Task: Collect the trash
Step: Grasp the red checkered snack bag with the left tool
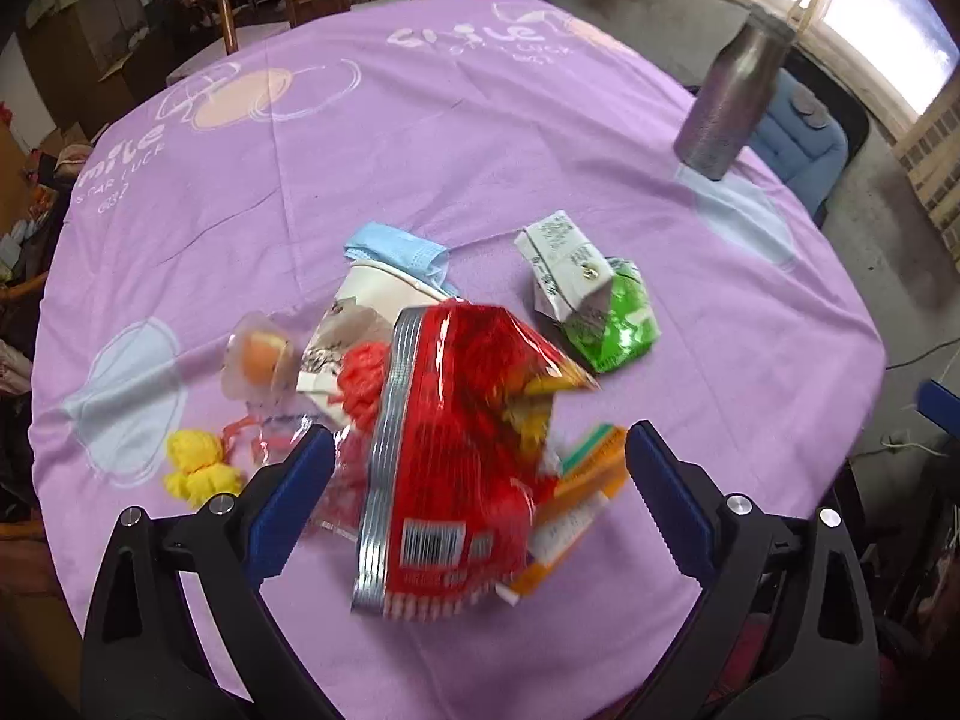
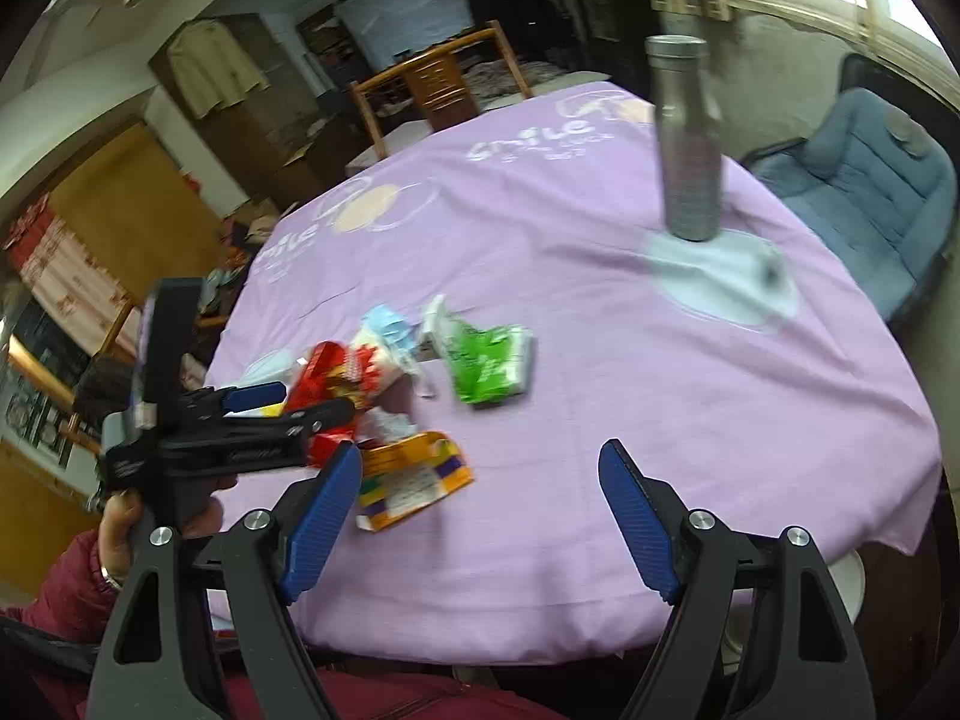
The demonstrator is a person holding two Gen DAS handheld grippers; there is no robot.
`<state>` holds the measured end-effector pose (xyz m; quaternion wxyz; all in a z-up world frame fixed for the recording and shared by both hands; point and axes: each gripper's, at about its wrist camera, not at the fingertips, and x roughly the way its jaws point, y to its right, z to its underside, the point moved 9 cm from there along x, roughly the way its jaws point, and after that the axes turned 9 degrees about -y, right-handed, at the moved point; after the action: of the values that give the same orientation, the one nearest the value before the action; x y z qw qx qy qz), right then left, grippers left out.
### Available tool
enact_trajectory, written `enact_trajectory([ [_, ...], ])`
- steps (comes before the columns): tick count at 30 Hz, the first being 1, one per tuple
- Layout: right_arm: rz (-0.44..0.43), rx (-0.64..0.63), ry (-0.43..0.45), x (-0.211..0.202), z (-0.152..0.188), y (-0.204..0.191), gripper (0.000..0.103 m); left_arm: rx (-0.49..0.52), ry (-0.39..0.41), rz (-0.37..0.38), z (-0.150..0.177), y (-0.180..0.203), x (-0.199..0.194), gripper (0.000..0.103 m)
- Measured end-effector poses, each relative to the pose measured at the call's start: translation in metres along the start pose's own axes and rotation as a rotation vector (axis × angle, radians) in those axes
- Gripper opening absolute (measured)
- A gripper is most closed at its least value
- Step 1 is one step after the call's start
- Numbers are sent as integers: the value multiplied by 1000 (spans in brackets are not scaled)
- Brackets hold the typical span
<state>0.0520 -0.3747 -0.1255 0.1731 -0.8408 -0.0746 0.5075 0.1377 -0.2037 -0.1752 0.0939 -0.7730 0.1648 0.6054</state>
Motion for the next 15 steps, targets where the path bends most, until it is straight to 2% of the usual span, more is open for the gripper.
enact_trajectory([
  [2, 1, 14, 2, 0, 0, 6, 80, -35, -8, -21, -4, -11, 6, 94],
  [5, -20, 9, -11, 9, -1, 1, 80, -103, -7, -42, 7, -45, -1, 94],
  [10, -77, -57, -63, 31, -2, -29, 80, -274, -29, -112, 57, -132, -23, 94],
  [13, -100, -99, -82, 40, -2, -48, 80, -342, -30, -74, 83, -159, -37, 94],
  [15, -110, -118, -93, 43, -2, -58, 80, -349, -12, -20, 90, -158, -44, 94],
])
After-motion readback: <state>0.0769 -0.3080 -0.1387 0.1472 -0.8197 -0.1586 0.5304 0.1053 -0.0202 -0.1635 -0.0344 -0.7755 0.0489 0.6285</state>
